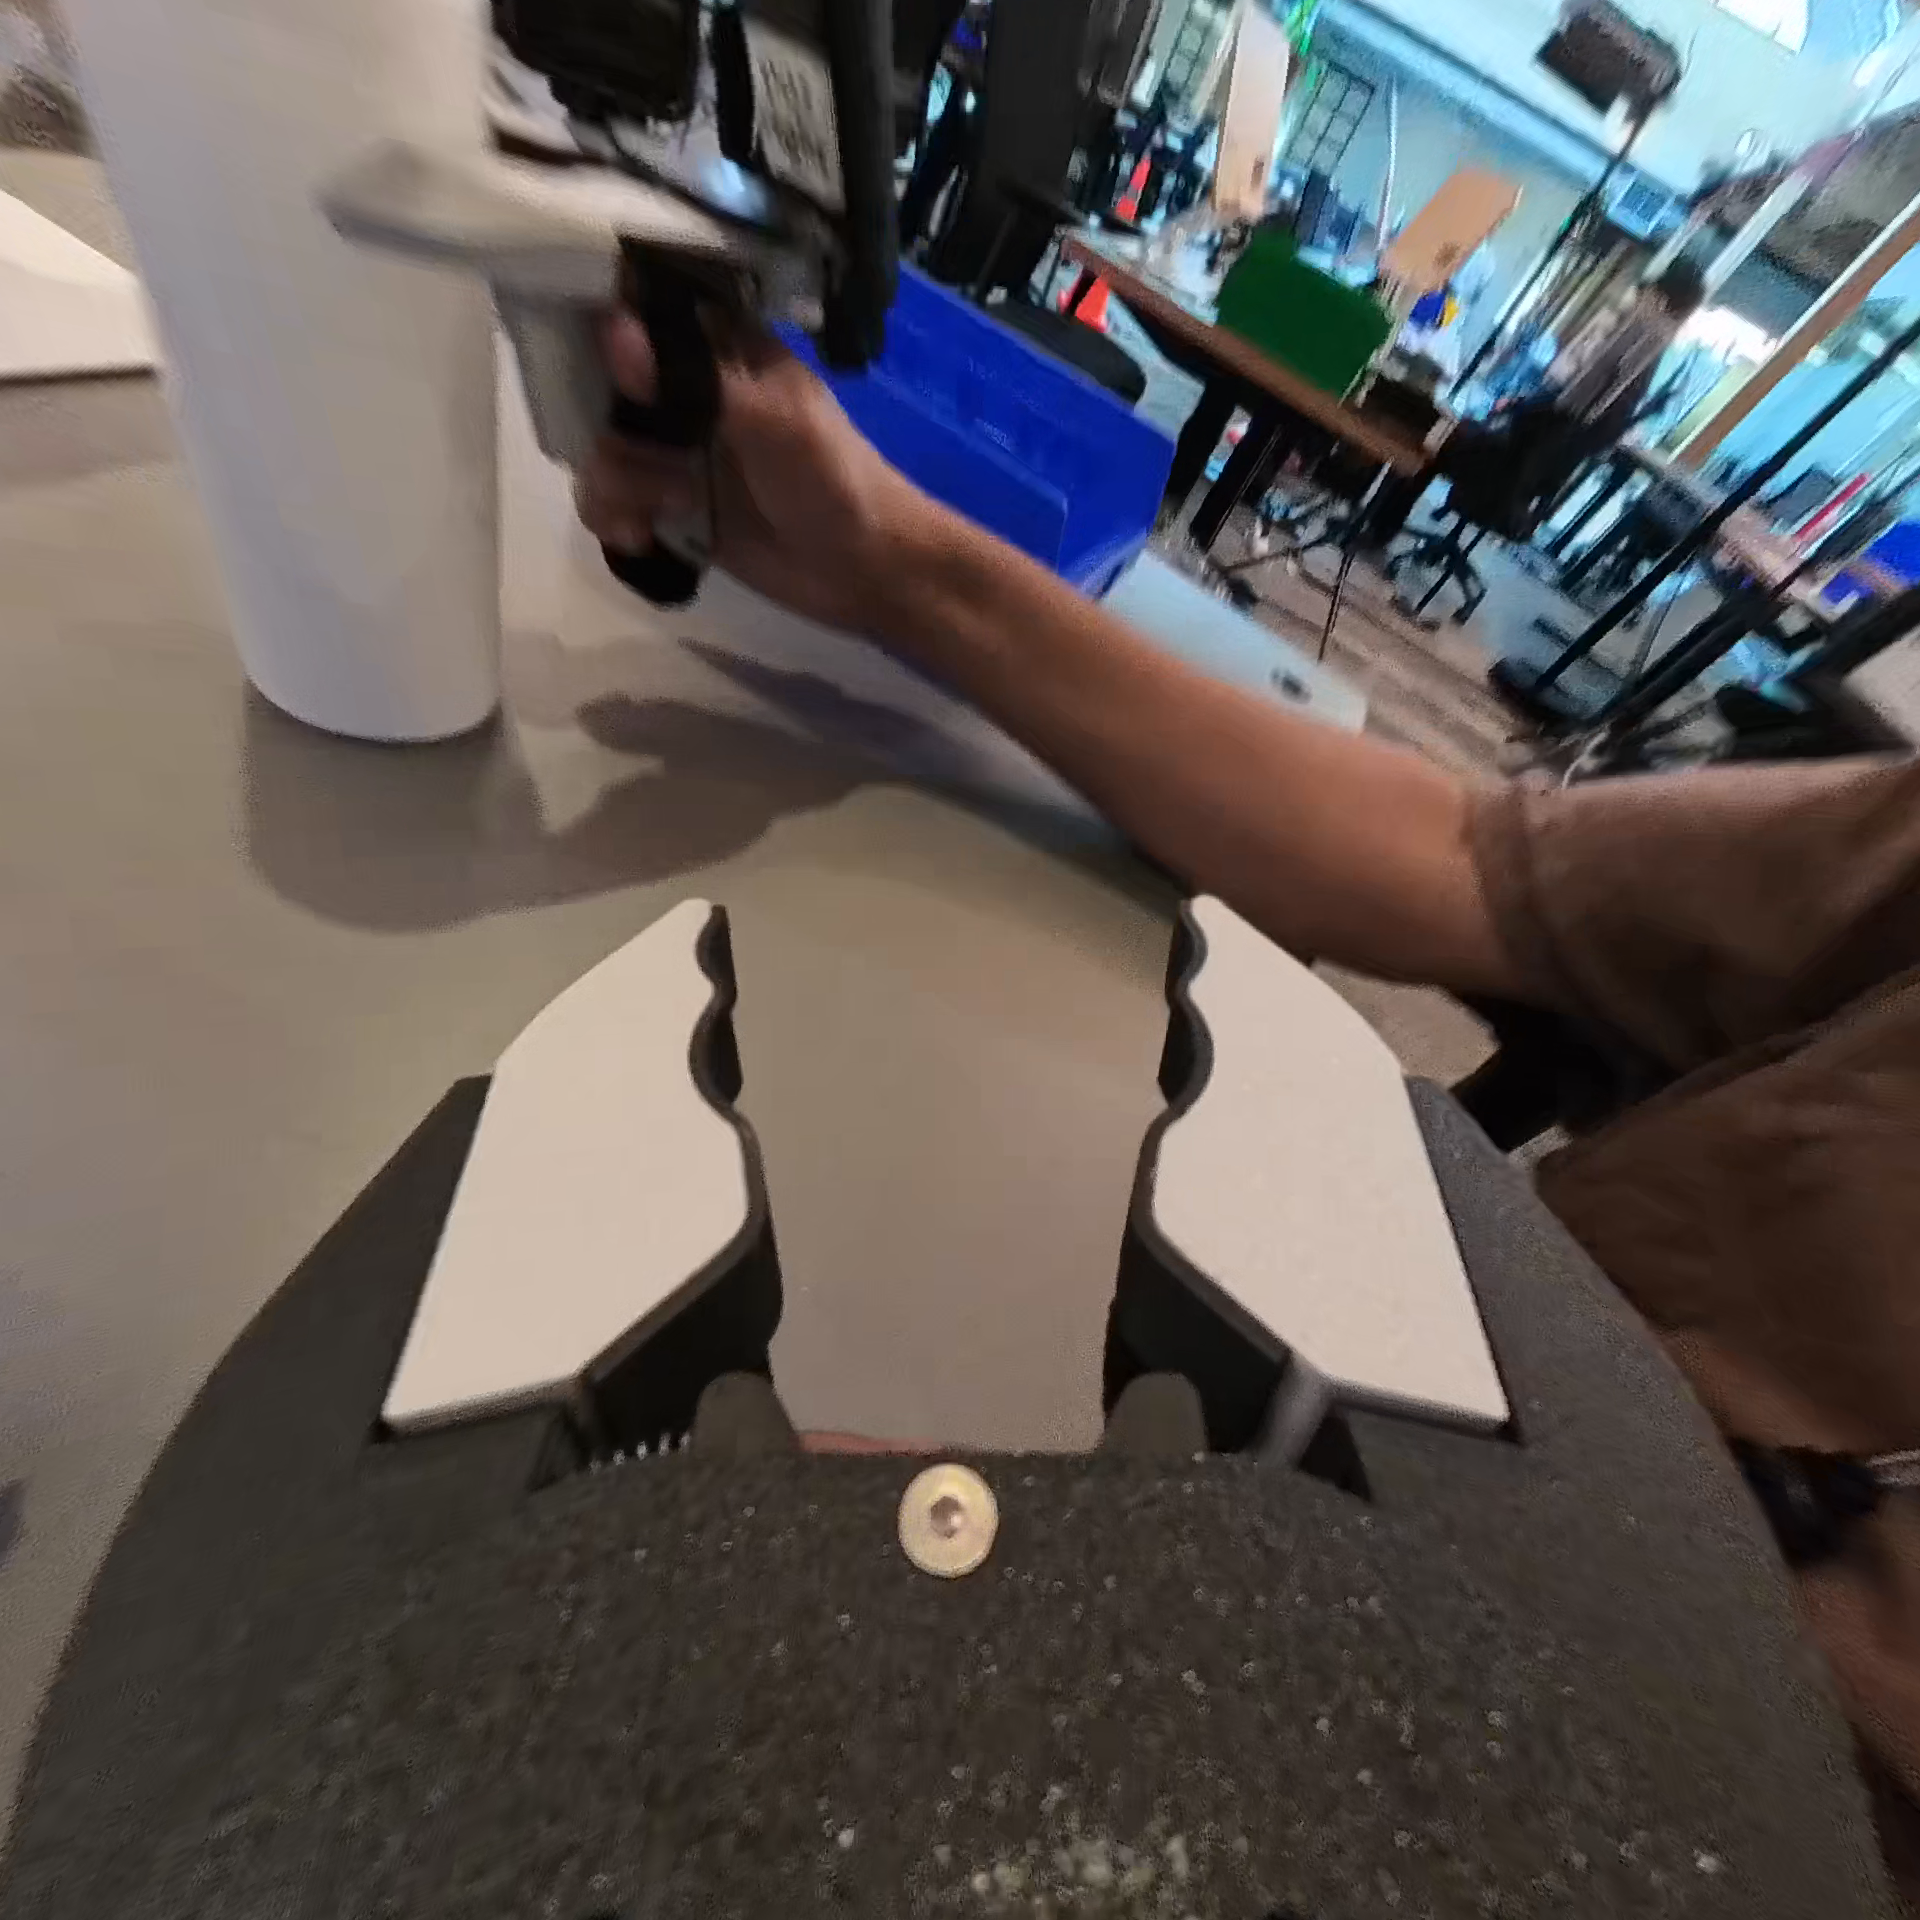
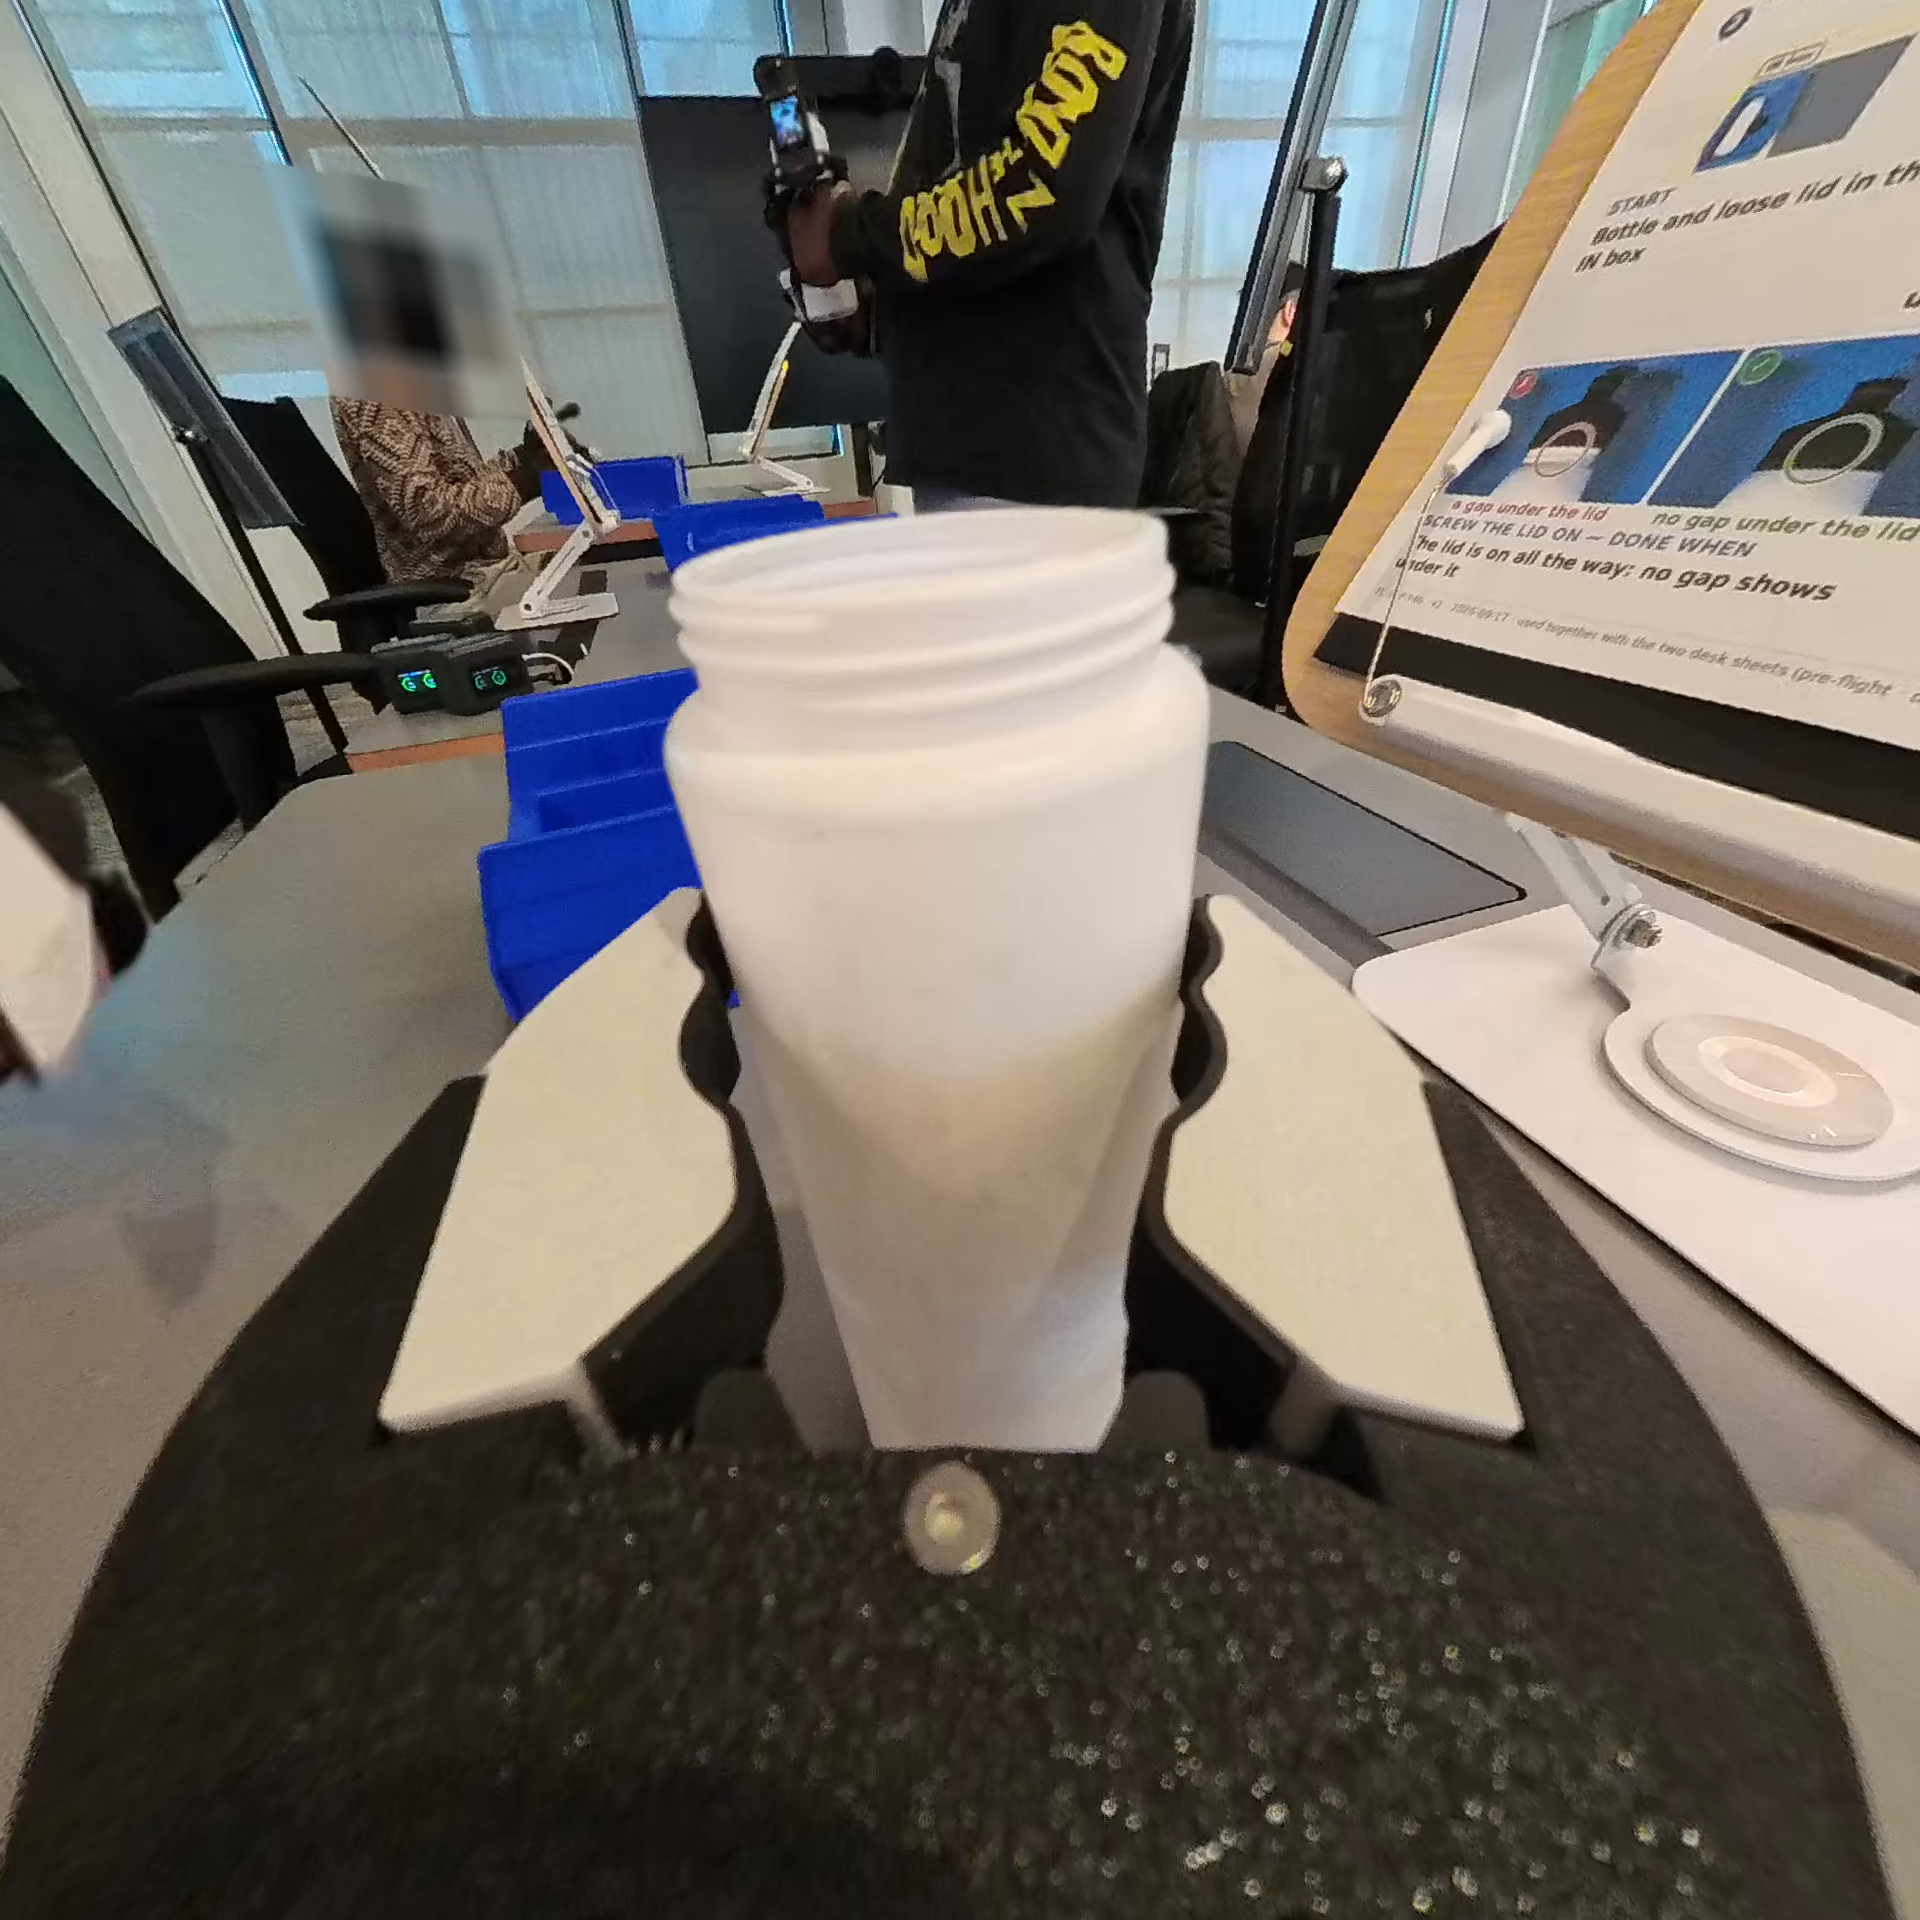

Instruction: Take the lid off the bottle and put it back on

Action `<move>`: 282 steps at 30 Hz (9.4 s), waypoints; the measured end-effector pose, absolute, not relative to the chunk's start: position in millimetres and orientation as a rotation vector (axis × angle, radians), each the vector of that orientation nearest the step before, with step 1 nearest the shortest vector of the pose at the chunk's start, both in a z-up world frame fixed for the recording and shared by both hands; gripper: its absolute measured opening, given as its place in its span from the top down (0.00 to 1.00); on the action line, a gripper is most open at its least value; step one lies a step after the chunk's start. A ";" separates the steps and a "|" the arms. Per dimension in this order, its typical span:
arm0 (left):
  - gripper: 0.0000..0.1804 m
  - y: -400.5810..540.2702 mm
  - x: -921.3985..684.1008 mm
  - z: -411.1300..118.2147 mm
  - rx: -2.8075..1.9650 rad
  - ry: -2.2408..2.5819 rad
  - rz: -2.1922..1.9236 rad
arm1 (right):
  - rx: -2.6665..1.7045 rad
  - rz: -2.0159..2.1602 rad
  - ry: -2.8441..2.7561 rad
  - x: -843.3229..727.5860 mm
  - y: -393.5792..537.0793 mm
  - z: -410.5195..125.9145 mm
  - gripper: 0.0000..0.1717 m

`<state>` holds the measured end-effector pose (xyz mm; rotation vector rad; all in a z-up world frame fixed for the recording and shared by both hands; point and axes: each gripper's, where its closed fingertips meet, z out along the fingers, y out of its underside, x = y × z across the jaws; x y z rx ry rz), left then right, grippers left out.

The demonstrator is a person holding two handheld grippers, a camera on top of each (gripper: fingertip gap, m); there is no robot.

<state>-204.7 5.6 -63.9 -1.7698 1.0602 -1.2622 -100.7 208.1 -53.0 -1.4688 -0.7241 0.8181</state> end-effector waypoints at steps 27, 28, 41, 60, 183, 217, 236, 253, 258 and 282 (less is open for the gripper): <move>0.50 250.7 -420.0 -175.7 -3.067 0.083 0.204 | -1.436 0.816 -0.718 -100.1 207.4 -53.7 0.52; 0.50 251.8 -419.3 -178.7 -3.066 0.081 0.199 | -1.438 0.816 -0.720 -100.0 207.2 -53.8 0.52; 0.45 272.0 -389.5 -186.3 -3.035 0.409 0.127 | -1.430 0.853 -0.718 -101.1 206.9 -54.2 0.52; 0.61 278.6 -387.8 -183.1 -3.001 0.535 0.008 | -1.435 0.869 -0.716 -101.5 207.0 -55.5 0.52; 0.62 195.3 -92.2 -0.1 -2.319 1.605 -0.208 | -1.502 0.764 -0.744 -106.4 207.1 -59.9 0.53; 0.60 197.1 -90.0 -1.7 -2.139 1.258 -0.327 | -1.504 0.770 -0.738 -107.4 208.0 -60.9 0.53; 0.60 195.3 -93.6 -5.6 -2.379 1.684 -0.043 | -1.504 0.768 -0.747 -107.4 207.4 -61.4 0.53; 0.60 201.0 -88.5 -3.8 -2.412 1.269 -0.293 | -1.513 0.766 -0.739 -107.6 209.2 -62.1 0.53; 0.60 204.0 -86.7 -2.4 -2.349 1.107 -0.329 | -1.526 0.744 -0.720 -107.4 211.1 -62.4 0.53; 0.61 211.4 -84.6 5.6 -2.017 0.740 -0.437 | -1.542 0.727 -0.705 -108.3 212.7 -62.5 0.53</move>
